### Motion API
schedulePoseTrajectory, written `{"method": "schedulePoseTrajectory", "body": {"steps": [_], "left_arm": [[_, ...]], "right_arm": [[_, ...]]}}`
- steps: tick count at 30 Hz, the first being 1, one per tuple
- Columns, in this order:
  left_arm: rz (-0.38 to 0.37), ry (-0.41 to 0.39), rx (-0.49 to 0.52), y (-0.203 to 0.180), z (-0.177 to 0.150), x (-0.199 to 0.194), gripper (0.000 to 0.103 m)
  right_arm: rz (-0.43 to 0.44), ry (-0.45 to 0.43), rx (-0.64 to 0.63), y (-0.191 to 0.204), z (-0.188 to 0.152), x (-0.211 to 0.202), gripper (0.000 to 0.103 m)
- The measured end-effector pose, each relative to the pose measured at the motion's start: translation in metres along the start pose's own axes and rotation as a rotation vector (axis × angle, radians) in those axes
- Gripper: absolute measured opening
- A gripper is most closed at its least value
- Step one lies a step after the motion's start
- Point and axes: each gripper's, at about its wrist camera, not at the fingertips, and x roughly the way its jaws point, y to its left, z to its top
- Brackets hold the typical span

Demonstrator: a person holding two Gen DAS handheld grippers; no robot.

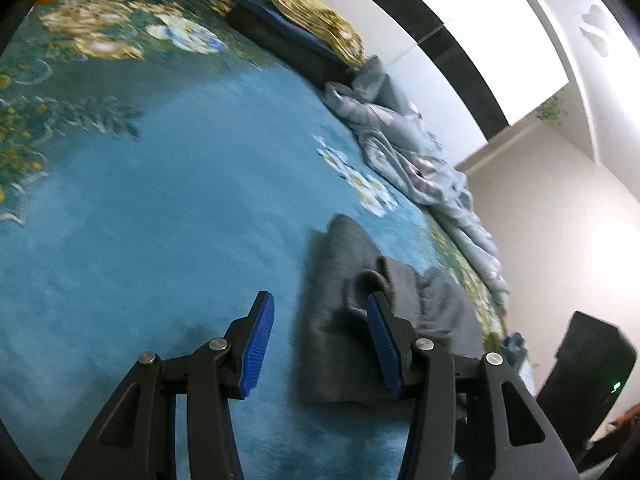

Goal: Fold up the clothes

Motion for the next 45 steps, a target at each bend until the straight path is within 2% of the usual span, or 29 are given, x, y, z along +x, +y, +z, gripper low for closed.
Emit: {"method": "schedulePoseTrajectory", "body": {"steps": [4,8,13,17,18,19,21,22,24,26,30,33,36,40,44,45], "left_arm": [[-0.027,0.032,0.021,-0.010,-0.001,0.007,0.050],[-0.059,0.073,0.114,-0.030,0.001,0.021,0.050],[-0.086,0.175,0.177,-0.050,0.001,0.053,0.050],[-0.098,0.211,0.194,-0.061,-0.007,0.065,0.049],[-0.088,0.209,0.203,-0.064,-0.010,0.065,0.044],[-0.072,0.203,0.206,-0.065,-0.011,0.063,0.030],[-0.049,0.195,0.206,-0.065,-0.014,0.059,0.017],[-0.065,0.187,0.199,-0.065,-0.014,0.056,0.012],[-0.099,0.168,0.187,-0.065,-0.014,0.046,0.010],[-0.125,0.147,0.182,-0.065,-0.013,0.033,0.010],[-0.115,0.113,0.174,-0.055,-0.014,0.018,0.010],[-0.037,0.148,0.151,-0.035,-0.021,0.028,0.011],[-0.019,0.166,0.134,-0.023,-0.028,0.036,0.012],[-0.023,0.134,0.179,-0.031,-0.027,0.030,0.014],[0.028,0.133,0.239,-0.040,-0.027,0.030,0.016],[0.034,0.133,0.252,-0.042,-0.028,0.028,0.020]], "right_arm": [[0.097,0.026,-0.034,0.005,-0.011,-0.007,0.051],[0.130,-0.017,-0.030,-0.006,-0.019,-0.035,0.051],[0.039,-0.081,0.094,-0.057,-0.027,-0.077,0.052],[0.000,-0.106,0.188,-0.091,-0.036,-0.100,0.052],[-0.012,-0.107,0.202,-0.098,-0.039,-0.104,0.052],[-0.023,-0.108,0.215,-0.104,-0.042,-0.107,0.052],[-0.034,-0.107,0.241,-0.112,-0.048,-0.111,0.052],[-0.033,-0.106,0.252,-0.114,-0.049,-0.111,0.052],[-0.026,-0.108,0.273,-0.119,-0.052,-0.112,0.052],[-0.021,-0.117,0.284,-0.120,-0.054,-0.114,0.052],[-0.013,-0.137,0.292,-0.117,-0.056,-0.121,0.052],[-0.017,-0.130,0.291,-0.116,-0.059,-0.122,0.052],[-0.017,-0.112,0.301,-0.117,-0.062,-0.118,0.052],[-0.020,-0.100,0.313,-0.118,-0.062,-0.115,0.052],[-0.023,-0.102,0.323,-0.119,-0.063,-0.117,0.052],[-0.023,-0.103,0.324,-0.119,-0.063,-0.117,0.052]]}}
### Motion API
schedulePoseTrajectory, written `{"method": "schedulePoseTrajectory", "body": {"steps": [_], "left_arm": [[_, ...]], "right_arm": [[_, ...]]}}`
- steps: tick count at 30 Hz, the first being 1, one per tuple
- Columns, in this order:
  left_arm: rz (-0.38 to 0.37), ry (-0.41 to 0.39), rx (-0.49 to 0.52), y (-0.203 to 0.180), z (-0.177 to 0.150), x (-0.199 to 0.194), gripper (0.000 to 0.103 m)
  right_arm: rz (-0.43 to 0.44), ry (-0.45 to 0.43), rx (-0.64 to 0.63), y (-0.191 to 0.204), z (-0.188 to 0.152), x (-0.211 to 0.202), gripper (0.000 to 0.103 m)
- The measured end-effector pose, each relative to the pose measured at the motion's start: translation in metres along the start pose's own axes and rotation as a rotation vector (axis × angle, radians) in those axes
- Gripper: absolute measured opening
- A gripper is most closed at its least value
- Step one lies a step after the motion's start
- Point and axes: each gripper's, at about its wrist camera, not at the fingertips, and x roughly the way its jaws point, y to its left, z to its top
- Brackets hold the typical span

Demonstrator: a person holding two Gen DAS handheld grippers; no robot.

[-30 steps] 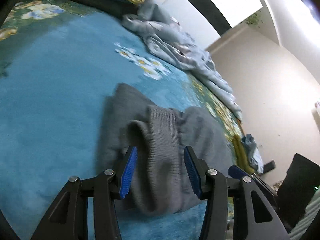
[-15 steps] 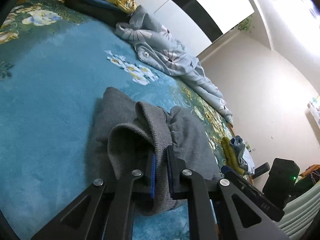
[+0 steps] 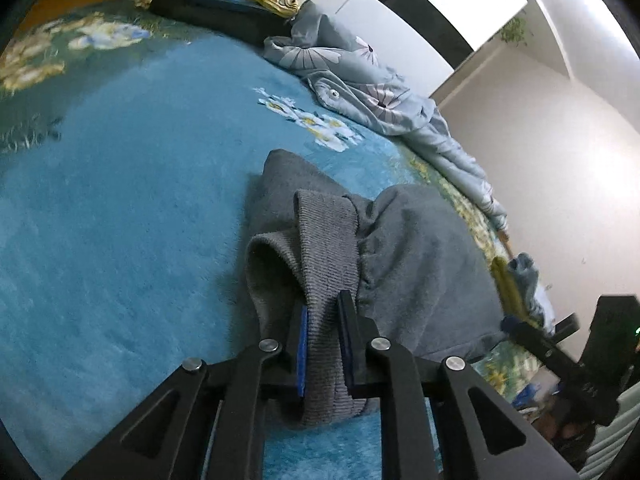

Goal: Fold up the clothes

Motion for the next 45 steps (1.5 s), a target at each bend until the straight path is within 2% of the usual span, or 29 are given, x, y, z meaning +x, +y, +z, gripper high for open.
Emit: {"method": "schedulePoseTrajectory", "body": {"steps": [2,4,8,10,14,17,25,29,33,34,35,38,41,45], "left_arm": [[0.029,-0.025,0.035,-0.003,-0.001,-0.009,0.031],[0.047,-0.050,0.046,-0.001,-0.001,-0.015,0.048],[0.084,-0.061,-0.019,0.018,0.005,-0.011,0.061],[0.085,-0.028,-0.044,0.024,0.006,-0.001,0.061],[-0.031,-0.017,-0.089,0.030,0.007,0.012,0.061],[-0.080,-0.004,-0.109,0.030,0.010,0.021,0.061],[-0.082,-0.055,-0.039,0.010,0.013,0.016,0.061],[-0.031,-0.048,0.002,0.000,0.018,0.021,0.060],[-0.040,-0.064,0.050,-0.012,0.025,0.021,0.058],[-0.043,-0.058,0.049,-0.011,0.026,0.023,0.053],[-0.045,-0.050,0.046,-0.011,0.028,0.026,0.052],[-0.053,-0.027,0.038,-0.009,0.032,0.034,0.051],[0.003,-0.010,0.028,-0.005,0.026,0.033,0.051],[-0.005,-0.001,0.019,-0.003,0.014,0.021,0.051]], "right_arm": [[0.000,0.001,-0.006,0.001,-0.001,0.000,0.052],[-0.002,0.005,-0.011,0.002,-0.001,0.000,0.052],[0.005,0.009,-0.006,0.000,-0.003,0.003,0.052],[0.009,0.009,0.001,-0.001,-0.003,0.004,0.052],[0.017,0.013,0.009,-0.005,-0.005,0.006,0.052],[0.019,0.014,0.013,-0.008,-0.006,0.005,0.052],[0.020,0.008,0.048,-0.023,-0.011,0.003,0.052],[0.022,0.006,0.064,-0.030,-0.014,0.004,0.052],[0.035,0.003,0.073,-0.034,-0.015,0.005,0.052],[0.036,0.002,0.078,-0.036,-0.015,0.005,0.052],[0.038,0.000,0.082,-0.037,-0.016,0.005,0.052],[0.043,-0.004,0.095,-0.042,-0.017,0.005,0.052],[0.049,-0.010,0.110,-0.048,-0.018,0.003,0.052],[0.034,-0.009,0.101,-0.050,-0.019,0.001,0.052]]}}
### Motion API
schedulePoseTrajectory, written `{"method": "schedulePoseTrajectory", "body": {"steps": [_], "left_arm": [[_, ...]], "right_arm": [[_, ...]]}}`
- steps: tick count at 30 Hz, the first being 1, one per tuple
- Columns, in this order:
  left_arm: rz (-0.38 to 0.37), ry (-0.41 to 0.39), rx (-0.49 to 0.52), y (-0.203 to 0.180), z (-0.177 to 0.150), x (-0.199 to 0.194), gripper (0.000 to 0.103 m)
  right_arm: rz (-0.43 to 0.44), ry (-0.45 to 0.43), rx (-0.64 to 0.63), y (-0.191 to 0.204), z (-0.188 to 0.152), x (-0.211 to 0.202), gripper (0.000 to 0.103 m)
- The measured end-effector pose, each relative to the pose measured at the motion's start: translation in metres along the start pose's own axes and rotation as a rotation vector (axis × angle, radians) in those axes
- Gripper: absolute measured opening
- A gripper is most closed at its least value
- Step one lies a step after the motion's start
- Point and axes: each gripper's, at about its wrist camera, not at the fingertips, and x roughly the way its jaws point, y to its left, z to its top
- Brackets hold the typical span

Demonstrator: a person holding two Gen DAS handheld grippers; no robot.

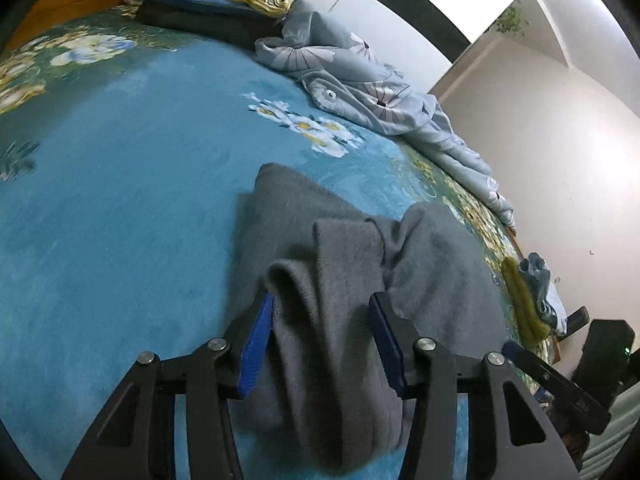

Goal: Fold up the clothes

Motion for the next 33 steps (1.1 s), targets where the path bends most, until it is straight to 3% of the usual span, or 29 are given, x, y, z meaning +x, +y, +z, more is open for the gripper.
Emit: {"method": "schedulePoseTrajectory", "body": {"steps": [4,10,11,13,16,19,26,28,30,33], "left_arm": [[-0.031,0.024,-0.001,-0.002,-0.006,-0.001,0.051],[-0.080,0.024,-0.095,0.010,-0.007,0.007,0.050],[-0.065,0.009,-0.082,0.007,-0.006,0.007,0.045],[-0.061,-0.015,-0.049,-0.001,-0.001,0.004,0.027],[-0.088,-0.038,-0.013,-0.009,0.012,-0.001,0.018],[-0.132,-0.054,0.014,-0.015,0.030,-0.008,0.017],[-0.071,-0.042,0.054,-0.002,0.048,0.010,0.016],[-0.049,-0.009,0.007,0.017,0.038,0.022,0.017],[-0.074,-0.016,-0.052,0.033,0.027,0.024,0.017],[-0.083,-0.025,-0.058,0.034,0.024,0.020,0.018]], "right_arm": [[-0.003,0.003,-0.007,-0.002,0.001,0.001,0.052],[-0.004,-0.005,0.005,-0.004,0.005,0.000,0.052],[-0.005,-0.004,0.007,-0.005,0.006,0.001,0.052],[-0.007,-0.007,0.014,-0.006,0.009,0.003,0.052],[-0.014,-0.016,0.024,-0.008,0.013,0.005,0.052],[-0.015,-0.019,0.037,-0.011,0.015,0.005,0.052],[-0.020,-0.006,0.055,-0.017,0.011,0.008,0.052],[-0.020,0.001,0.061,-0.019,0.008,0.009,0.052],[-0.018,0.003,0.064,-0.021,0.008,0.010,0.052],[-0.017,0.007,0.055,-0.020,0.010,0.010,0.053]]}}
